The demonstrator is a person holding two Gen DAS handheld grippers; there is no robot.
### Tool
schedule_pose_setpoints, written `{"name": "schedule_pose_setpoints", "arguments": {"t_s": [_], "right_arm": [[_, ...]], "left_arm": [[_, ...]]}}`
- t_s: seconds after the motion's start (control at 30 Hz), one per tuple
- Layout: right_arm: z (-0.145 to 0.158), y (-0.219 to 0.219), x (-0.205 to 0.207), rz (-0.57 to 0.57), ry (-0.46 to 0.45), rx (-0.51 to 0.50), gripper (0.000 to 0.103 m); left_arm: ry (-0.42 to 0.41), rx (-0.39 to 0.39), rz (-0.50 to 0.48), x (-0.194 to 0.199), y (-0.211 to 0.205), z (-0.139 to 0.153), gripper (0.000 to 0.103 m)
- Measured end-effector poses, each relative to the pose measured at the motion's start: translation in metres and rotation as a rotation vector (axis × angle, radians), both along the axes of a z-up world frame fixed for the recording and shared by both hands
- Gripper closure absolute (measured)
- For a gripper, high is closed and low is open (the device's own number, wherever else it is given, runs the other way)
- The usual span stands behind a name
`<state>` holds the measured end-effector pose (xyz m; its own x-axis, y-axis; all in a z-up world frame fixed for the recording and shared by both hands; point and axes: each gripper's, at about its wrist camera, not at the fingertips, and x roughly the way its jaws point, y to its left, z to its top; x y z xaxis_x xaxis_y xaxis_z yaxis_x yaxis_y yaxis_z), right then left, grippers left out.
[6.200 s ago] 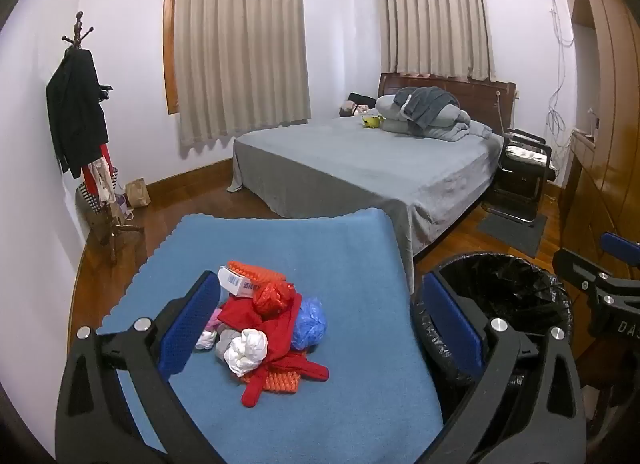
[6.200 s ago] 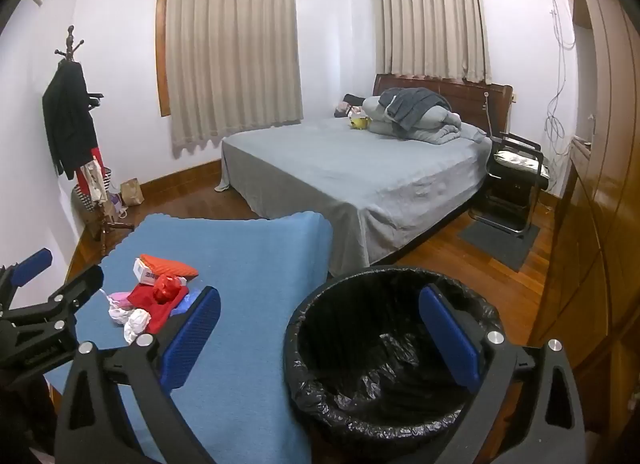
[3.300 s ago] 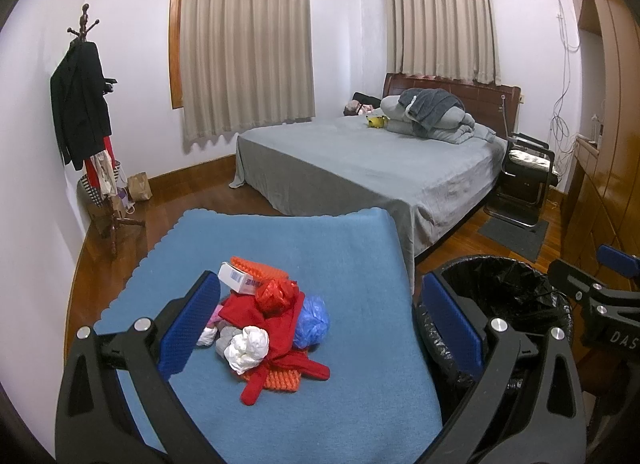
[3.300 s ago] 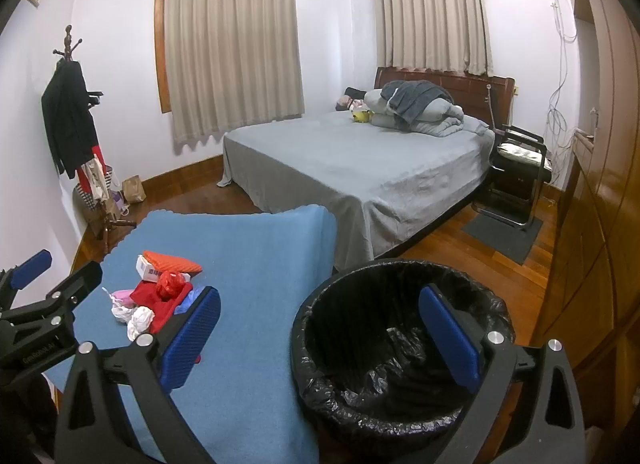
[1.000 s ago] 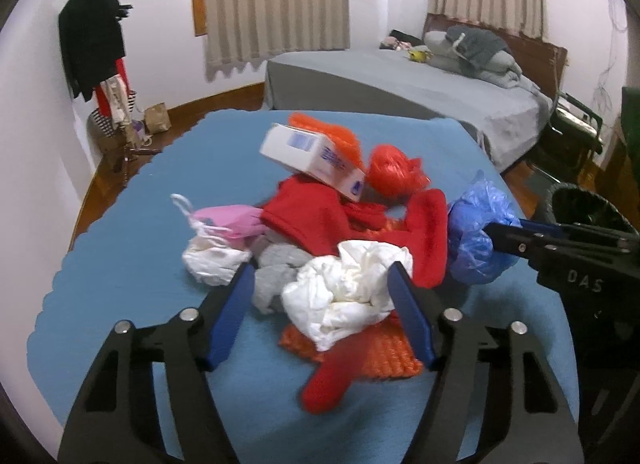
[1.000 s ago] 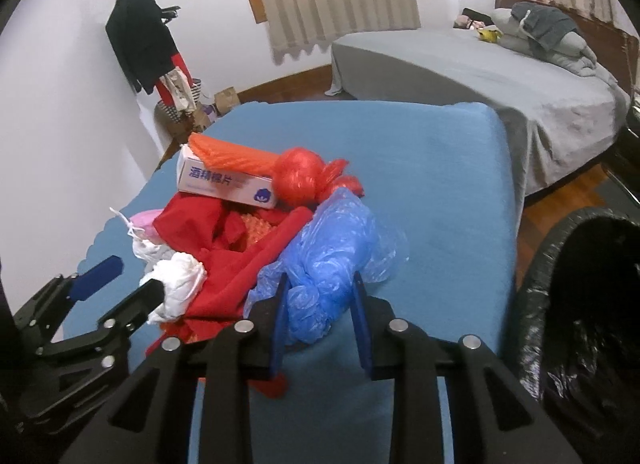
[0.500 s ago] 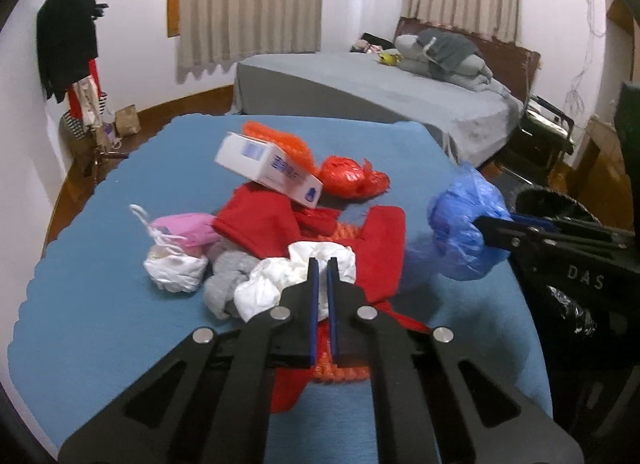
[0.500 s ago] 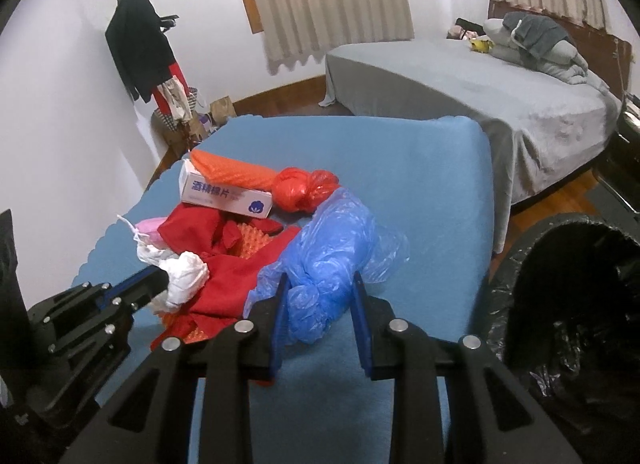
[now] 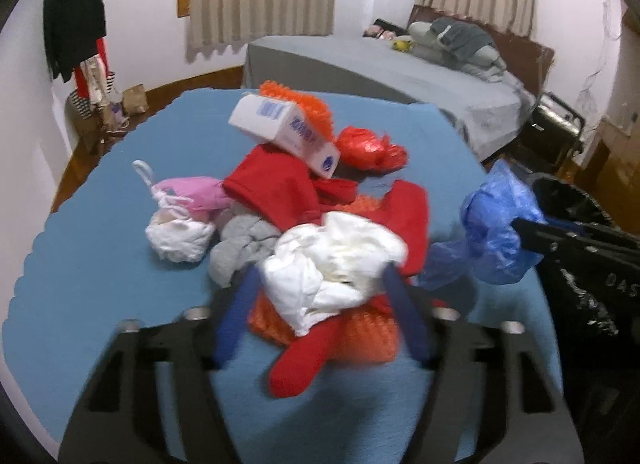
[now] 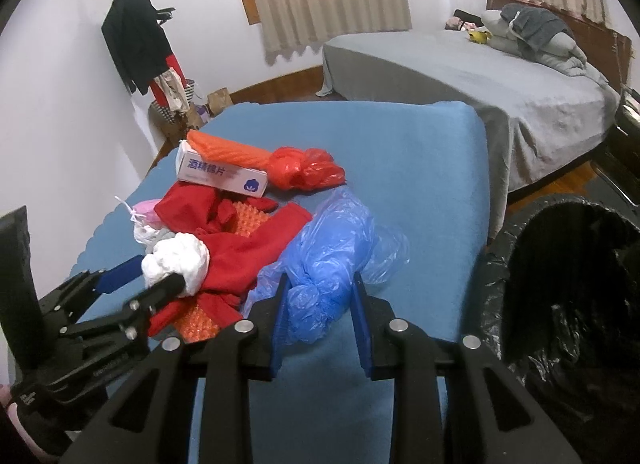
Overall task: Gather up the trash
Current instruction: 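Grasp the blue plastic bag with the right gripper and lift it, then carry the blue bag into the black bin and open the right gripper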
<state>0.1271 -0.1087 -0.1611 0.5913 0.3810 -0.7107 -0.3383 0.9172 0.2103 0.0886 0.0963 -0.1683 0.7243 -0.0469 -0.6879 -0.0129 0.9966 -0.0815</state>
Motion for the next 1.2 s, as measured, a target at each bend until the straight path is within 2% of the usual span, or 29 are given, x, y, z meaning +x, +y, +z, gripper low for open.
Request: {"name": "schedule_pose_setpoints", "arguments": {"t_s": [0.03,0.07,0.1,0.3,0.67,0.83,1.2], "right_arm": [[0.000,-0.001,-0.001,-0.002,0.000,0.000,0.074],[0.000,-0.002,-0.001,-0.003,-0.001,0.001,0.074],[0.000,-0.003,-0.002,-0.004,-0.003,0.002,0.074],[0.009,-0.007,-0.007,-0.008,-0.026,0.013,0.074],[0.046,-0.033,-0.019,-0.058,-0.119,0.052,0.074],[0.057,-0.059,-0.028,-0.109,-0.149,0.050,0.074],[0.052,-0.142,-0.042,-0.314,-0.136,0.008,0.074]], "left_arm": [[-0.003,0.003,-0.005,0.000,-0.001,0.001,0.065],[-0.010,0.006,-0.013,0.000,-0.003,0.002,0.084],[-0.008,-0.001,-0.023,-0.001,-0.003,0.002,0.088],[-0.050,-0.012,-0.030,-0.007,-0.006,0.014,0.089],[-0.184,-0.013,-0.022,-0.016,-0.018,0.070,0.089],[-0.208,-0.022,-0.079,-0.013,-0.043,0.084,0.089],[-0.174,-0.048,-0.278,0.006,-0.131,0.072,0.089]]}}
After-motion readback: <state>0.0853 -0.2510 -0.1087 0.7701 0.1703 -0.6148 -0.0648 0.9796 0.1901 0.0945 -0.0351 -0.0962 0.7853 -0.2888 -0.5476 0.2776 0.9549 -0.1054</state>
